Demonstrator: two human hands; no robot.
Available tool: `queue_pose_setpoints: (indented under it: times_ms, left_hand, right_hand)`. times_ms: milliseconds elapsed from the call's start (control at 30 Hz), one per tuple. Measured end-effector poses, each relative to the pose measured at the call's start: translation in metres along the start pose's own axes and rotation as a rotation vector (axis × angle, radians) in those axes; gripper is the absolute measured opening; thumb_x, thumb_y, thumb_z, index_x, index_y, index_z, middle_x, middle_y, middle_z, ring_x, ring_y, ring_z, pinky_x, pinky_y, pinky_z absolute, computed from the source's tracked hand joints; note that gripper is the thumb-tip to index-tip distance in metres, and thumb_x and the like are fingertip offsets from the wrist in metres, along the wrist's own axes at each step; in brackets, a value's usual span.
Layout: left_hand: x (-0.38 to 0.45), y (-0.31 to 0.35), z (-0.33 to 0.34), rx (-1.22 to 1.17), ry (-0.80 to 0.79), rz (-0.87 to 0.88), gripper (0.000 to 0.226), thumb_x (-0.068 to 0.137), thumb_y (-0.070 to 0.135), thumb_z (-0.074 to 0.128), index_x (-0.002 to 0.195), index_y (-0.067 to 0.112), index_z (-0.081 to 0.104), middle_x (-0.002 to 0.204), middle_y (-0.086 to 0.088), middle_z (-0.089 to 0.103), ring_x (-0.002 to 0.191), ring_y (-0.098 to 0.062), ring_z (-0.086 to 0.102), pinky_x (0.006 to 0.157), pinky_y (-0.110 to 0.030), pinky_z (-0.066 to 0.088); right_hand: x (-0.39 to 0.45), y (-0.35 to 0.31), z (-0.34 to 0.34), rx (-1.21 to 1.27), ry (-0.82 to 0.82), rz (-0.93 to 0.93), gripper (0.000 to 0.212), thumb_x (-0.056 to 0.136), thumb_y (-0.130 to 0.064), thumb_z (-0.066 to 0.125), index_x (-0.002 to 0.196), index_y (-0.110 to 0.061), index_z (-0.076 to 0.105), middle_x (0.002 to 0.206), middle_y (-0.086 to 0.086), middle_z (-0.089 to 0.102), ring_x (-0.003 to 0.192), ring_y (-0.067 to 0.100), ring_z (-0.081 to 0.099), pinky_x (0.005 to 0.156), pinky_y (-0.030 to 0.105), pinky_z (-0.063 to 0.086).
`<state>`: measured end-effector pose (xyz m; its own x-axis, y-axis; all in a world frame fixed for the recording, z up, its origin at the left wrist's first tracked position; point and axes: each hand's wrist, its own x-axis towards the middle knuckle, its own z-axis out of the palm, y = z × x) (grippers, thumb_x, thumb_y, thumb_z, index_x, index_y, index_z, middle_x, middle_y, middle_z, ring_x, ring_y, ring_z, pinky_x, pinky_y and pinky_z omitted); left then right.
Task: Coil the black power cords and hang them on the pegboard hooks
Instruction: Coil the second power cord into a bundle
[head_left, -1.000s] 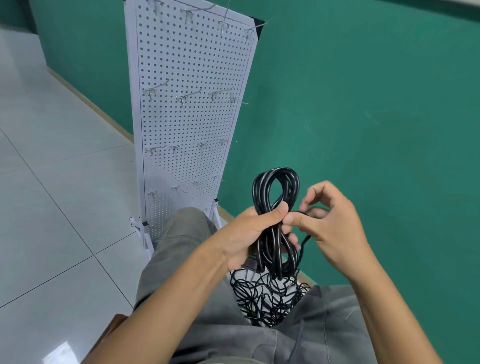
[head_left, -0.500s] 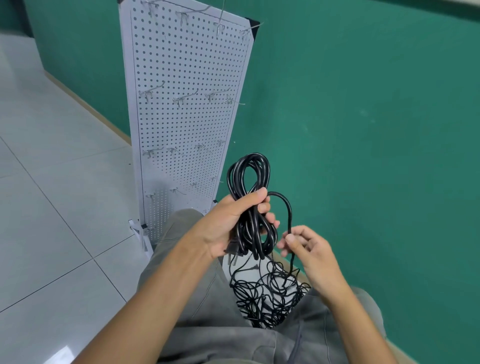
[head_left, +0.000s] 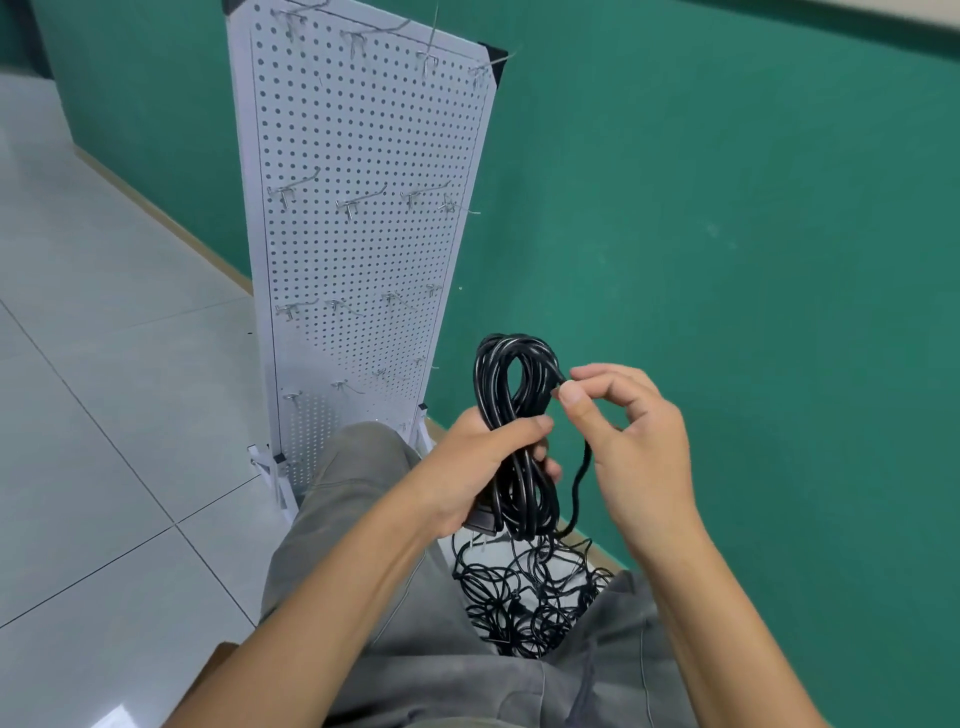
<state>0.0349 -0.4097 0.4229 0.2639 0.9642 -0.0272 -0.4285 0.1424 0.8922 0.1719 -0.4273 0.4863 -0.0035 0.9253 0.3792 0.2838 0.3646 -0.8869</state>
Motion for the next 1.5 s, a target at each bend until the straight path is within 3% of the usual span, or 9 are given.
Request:
queue_pose_setpoints:
  times_ms: [300, 400, 667, 833, 900, 1000, 1100, 1200, 1500]
  left_hand:
    - [0.001, -0.001, -0.006, 0.110, -0.036, 0.099, 0.022, 0.095, 0.014, 0.062, 0.110, 0.015, 0.078, 0.118, -0.011, 0.075, 0.113, -0.028, 0.067, 0.110, -0.051, 0.048]
    - [0.000, -0.002, -0.002, 0.023, -0.057, 0.094, 0.026, 0.101, 0.003, 0.055, 0.098, 0.013, 0.079, 0.105, -0.017, 0.076, 0.101, -0.031, 0.071, 0.101, -0.048, 0.055]
    - [-0.001, 0.000, -0.010, 0.038, -0.100, 0.033, 0.018, 0.099, 0.017, 0.064, 0.113, 0.008, 0.070, 0.092, -0.008, 0.070, 0.086, -0.026, 0.071, 0.076, -0.043, 0.059]
    - [-0.001, -0.004, -0.009, -0.088, -0.108, -0.018, 0.010, 0.091, 0.025, 0.070, 0.090, 0.018, 0.076, 0.089, -0.003, 0.066, 0.084, -0.022, 0.070, 0.069, -0.035, 0.058]
    - [-0.001, -0.002, -0.007, -0.086, -0.066, 0.014, 0.014, 0.097, 0.022, 0.068, 0.086, 0.018, 0.076, 0.088, -0.004, 0.070, 0.084, -0.022, 0.071, 0.069, -0.031, 0.059]
    - [-0.001, 0.004, -0.010, -0.108, -0.053, 0.050, 0.025, 0.102, 0.022, 0.060, 0.083, 0.016, 0.074, 0.088, -0.009, 0.071, 0.087, -0.024, 0.069, 0.078, -0.035, 0.058]
    - [0.000, 0.011, -0.018, -0.205, 0.047, 0.080, 0.022, 0.102, 0.023, 0.061, 0.083, 0.016, 0.068, 0.081, 0.000, 0.067, 0.085, -0.020, 0.069, 0.080, -0.037, 0.058]
    - [0.003, 0.016, -0.026, -0.276, 0.176, 0.139, 0.019, 0.101, 0.025, 0.063, 0.083, 0.019, 0.063, 0.077, 0.005, 0.062, 0.085, -0.018, 0.068, 0.077, -0.036, 0.054]
    - [0.010, 0.018, -0.045, -0.253, 0.643, 0.157, 0.028, 0.100, 0.026, 0.064, 0.077, 0.013, 0.060, 0.073, -0.011, 0.074, 0.068, -0.019, 0.073, 0.063, -0.033, 0.059]
  right_hand:
    - [0.005, 0.004, 0.010, -0.192, 0.156, -0.073, 0.022, 0.096, -0.011, 0.067, 0.076, -0.009, 0.073, 0.097, -0.003, 0.069, 0.084, -0.010, 0.063, 0.069, 0.005, 0.045]
    - [0.012, 0.010, 0.009, -0.247, 0.166, -0.079, 0.024, 0.093, -0.019, 0.073, 0.069, -0.023, 0.075, 0.093, -0.011, 0.072, 0.092, 0.003, 0.067, 0.079, 0.023, 0.054]
    - [0.023, 0.015, 0.004, 0.060, 0.025, 0.167, 0.024, 0.092, -0.011, 0.073, 0.068, -0.011, 0.076, 0.084, -0.013, 0.077, 0.071, 0.004, 0.069, 0.065, 0.013, 0.052]
    - [0.024, 0.026, 0.010, 0.233, -0.109, 0.354, 0.024, 0.091, -0.028, 0.075, 0.102, -0.008, 0.068, 0.089, 0.004, 0.064, 0.070, 0.015, 0.061, 0.072, 0.029, 0.060]
    - [0.021, 0.035, 0.011, 0.240, -0.221, 0.362, 0.026, 0.097, -0.038, 0.065, 0.103, -0.013, 0.066, 0.080, -0.001, 0.055, 0.064, 0.008, 0.052, 0.064, 0.021, 0.051]
    - [0.010, 0.055, 0.012, 0.221, -0.433, 0.409, 0.050, 0.101, -0.064, 0.034, 0.098, -0.028, 0.069, 0.083, -0.013, 0.061, 0.080, 0.004, 0.058, 0.087, 0.026, 0.049]
    - [-0.003, 0.075, 0.018, 0.207, -0.538, 0.537, 0.082, 0.093, -0.074, 0.014, 0.130, -0.022, 0.065, 0.123, 0.000, 0.073, 0.119, 0.015, 0.067, 0.110, 0.038, 0.044]
    - [-0.012, 0.085, 0.020, 0.081, -0.581, 0.554, 0.092, 0.088, -0.075, 0.008, 0.121, -0.015, 0.070, 0.109, 0.012, 0.077, 0.106, 0.027, 0.072, 0.103, 0.040, 0.050]
    - [-0.029, 0.063, -0.004, -0.089, -0.642, 0.299, 0.025, 0.101, -0.022, 0.063, 0.087, -0.003, 0.073, 0.095, 0.007, 0.077, 0.104, 0.020, 0.071, 0.100, 0.027, 0.048]
